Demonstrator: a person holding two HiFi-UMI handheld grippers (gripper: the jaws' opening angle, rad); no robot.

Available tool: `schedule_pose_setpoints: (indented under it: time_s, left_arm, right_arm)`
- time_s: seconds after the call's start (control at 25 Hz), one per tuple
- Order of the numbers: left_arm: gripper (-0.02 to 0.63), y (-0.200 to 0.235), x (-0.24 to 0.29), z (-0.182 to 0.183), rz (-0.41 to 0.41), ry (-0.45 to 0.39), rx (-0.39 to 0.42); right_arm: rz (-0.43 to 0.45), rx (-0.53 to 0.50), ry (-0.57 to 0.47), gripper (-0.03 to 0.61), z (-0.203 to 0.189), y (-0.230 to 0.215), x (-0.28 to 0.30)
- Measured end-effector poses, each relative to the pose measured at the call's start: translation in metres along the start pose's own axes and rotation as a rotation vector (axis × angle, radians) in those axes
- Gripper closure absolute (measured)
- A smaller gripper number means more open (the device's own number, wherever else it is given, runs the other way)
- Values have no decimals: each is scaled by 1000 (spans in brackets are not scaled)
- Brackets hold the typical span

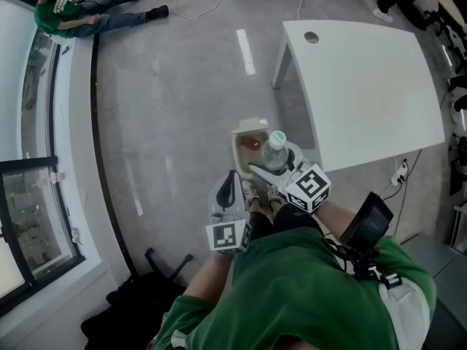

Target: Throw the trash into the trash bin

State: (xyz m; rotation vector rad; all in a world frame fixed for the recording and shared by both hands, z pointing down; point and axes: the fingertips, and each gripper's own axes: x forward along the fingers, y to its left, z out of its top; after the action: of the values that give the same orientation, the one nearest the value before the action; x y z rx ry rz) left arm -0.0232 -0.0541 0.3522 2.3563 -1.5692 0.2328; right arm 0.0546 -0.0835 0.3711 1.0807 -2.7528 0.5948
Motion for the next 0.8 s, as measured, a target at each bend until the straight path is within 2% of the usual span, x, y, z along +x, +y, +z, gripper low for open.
schedule_pose_setpoints:
  time_s: [0.12,0.28,0.52,0.8]
  left_arm:
    - [607,11,10,-14,-13,12,14]
    - [607,23,18,-46,-4,120,0]
    - [607,33,36,-89,-37,176,21]
    - [607,39,52,-136,-45,235,5]
  right_arm:
    - [9,-24,35,253,-14,-4,18]
    - [26,-27,101,253,-48,-4,38]
    - [42,-60,176,253,-99,-12,63]
    - [46,-48,241,253,-155,-30,81]
